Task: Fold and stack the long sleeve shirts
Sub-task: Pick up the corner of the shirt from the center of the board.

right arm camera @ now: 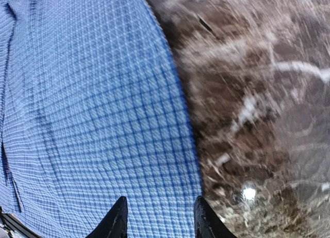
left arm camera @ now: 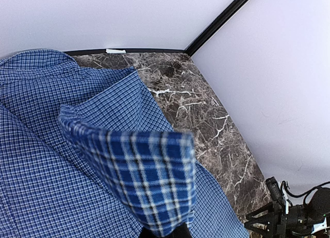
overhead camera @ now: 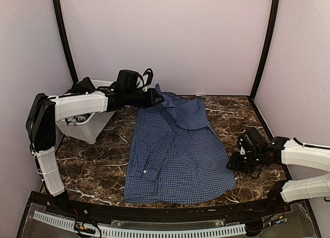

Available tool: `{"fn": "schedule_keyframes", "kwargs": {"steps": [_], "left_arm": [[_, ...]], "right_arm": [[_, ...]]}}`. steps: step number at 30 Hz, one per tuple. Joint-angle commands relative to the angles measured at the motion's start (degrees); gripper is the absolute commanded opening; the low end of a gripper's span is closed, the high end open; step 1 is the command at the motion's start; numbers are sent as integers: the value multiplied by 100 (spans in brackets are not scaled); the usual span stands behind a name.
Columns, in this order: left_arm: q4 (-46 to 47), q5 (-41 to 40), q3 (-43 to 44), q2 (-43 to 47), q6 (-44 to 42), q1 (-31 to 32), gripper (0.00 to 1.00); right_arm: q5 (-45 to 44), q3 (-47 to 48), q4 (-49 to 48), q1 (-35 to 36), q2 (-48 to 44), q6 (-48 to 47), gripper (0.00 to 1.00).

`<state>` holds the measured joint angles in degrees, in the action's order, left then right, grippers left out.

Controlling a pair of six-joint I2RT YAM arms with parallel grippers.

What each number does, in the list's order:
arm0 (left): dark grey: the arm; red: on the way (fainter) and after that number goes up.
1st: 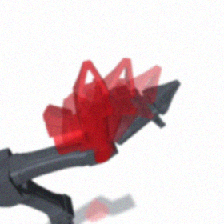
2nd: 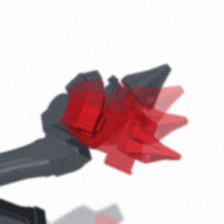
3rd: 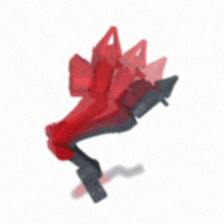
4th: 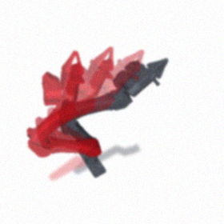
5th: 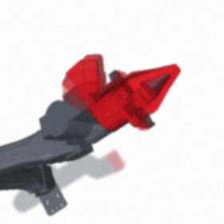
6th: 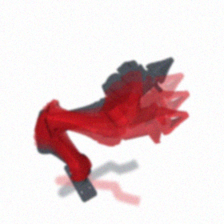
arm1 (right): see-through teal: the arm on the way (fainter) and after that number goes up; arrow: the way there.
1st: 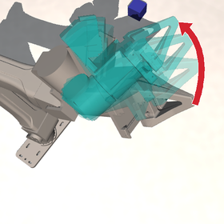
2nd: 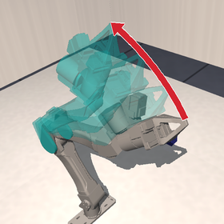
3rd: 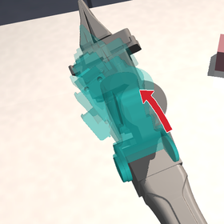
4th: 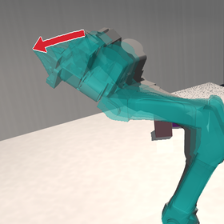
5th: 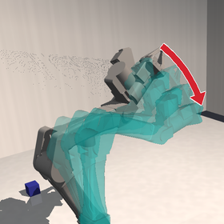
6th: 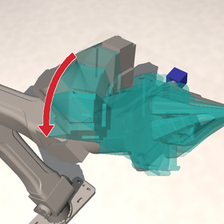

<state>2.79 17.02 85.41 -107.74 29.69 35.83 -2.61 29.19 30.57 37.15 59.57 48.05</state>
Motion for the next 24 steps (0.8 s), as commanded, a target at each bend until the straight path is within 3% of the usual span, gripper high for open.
{"fn": "schedule_keyframes", "kwargs": {"steps": [1, 8, 19, 24], "left_arm": [[-100, -60, 215, 414, -104, -50, 0], [-108, -75, 200, 481, -147, -58, 0], [-33, -71, 217, 505, -99, -76, 0], [-2, -39, 340, 439, -87, -90, 0]], "right_arm": [[212, -388, 351, 84, -393, 427, 39], [452, -660, 661, 214, -770, 664, 33], [502, -792, 644, 576, -497, 1131, 27], [322, -681, 701, 595, -521, 1243, 16]]}}
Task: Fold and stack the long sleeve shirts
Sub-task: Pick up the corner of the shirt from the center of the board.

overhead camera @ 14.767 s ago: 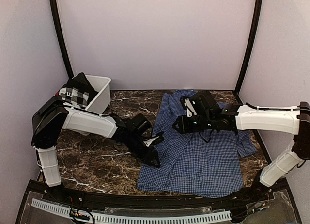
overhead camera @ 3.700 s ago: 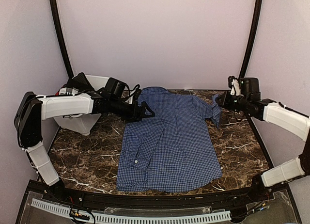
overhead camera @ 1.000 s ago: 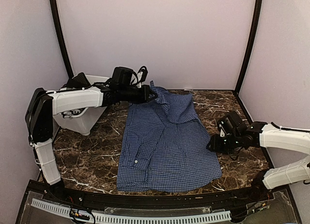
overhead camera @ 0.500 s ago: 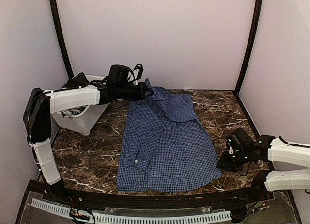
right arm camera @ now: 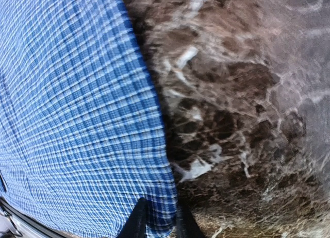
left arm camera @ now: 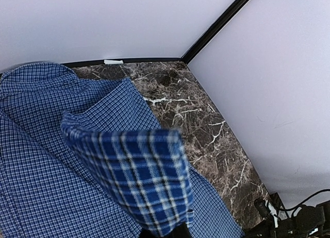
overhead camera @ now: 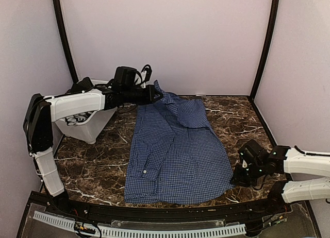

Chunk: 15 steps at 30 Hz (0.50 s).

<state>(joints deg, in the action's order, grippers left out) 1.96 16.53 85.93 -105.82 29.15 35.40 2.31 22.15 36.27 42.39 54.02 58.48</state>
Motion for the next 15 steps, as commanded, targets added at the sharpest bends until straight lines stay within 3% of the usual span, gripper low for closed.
{"fn": "schedule_keyframes", "kwargs": {"steps": [1, 9, 15], "left_arm": [[78, 4, 312, 229, -36, -48, 0], [100, -84, 556, 168, -87, -182, 0], [12, -86, 658, 178, -126, -366, 0]], "right_arm": [[-206, 78, 187, 82, 8, 211, 13], [-624, 547, 414, 130, -248, 105, 0], [-634, 948, -10, 521, 216, -177, 0]]}}
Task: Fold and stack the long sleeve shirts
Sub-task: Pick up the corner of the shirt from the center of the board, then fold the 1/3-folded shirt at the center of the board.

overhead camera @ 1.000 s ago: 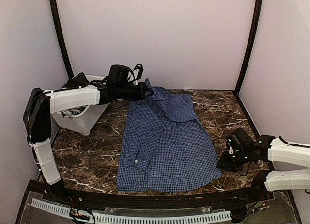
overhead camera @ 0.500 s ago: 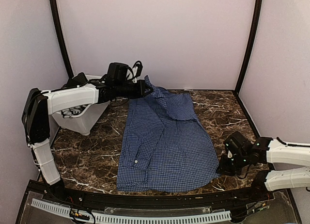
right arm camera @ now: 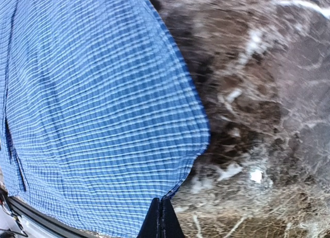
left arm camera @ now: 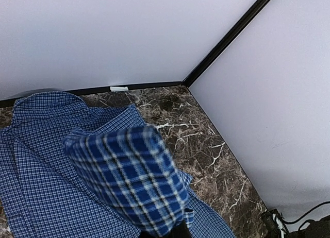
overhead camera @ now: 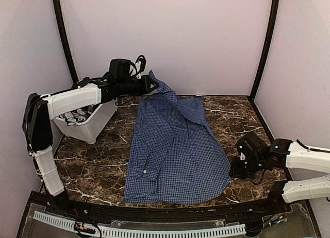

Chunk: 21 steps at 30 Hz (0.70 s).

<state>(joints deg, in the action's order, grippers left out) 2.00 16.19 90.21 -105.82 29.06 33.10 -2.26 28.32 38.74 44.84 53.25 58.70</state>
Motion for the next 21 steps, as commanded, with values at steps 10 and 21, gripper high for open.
{"fn": "schedule_keyframes", "kwargs": {"steps": [10, 21], "left_arm": [[-74, -164, 35, 394, -191, -352, 0], [-169, -203, -263, 737, -287, -865, 0]], "right_arm": [[-220, 1014, -563, 1288, 1504, -537, 0], [706, 1488, -2020, 1634, 2897, -957, 0]]}}
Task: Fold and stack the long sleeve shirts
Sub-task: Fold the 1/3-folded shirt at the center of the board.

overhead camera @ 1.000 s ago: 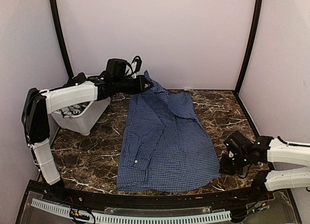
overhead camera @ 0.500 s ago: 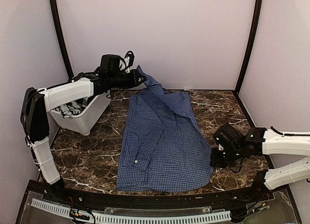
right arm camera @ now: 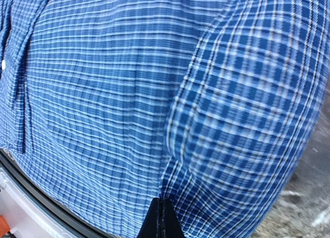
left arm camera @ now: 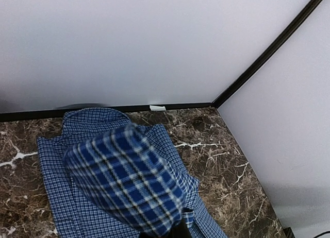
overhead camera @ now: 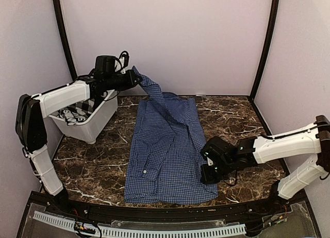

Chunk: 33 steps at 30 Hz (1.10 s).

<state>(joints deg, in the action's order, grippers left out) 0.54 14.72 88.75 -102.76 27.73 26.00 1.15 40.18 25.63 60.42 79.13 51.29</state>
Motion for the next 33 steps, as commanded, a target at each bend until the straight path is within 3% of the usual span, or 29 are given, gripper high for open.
{"fn": "schedule_keyframes", "kwargs": {"steps": [1, 33], "left_arm": [[-19, -57, -119, 463, -191, -173, 0], [-758, -499, 194, 793, -655, -489, 0]], "right_arm": [[402, 350, -763, 88, 404, -242, 0], [1125, 1188, -1202, 387, 1251, -755, 0]]}}
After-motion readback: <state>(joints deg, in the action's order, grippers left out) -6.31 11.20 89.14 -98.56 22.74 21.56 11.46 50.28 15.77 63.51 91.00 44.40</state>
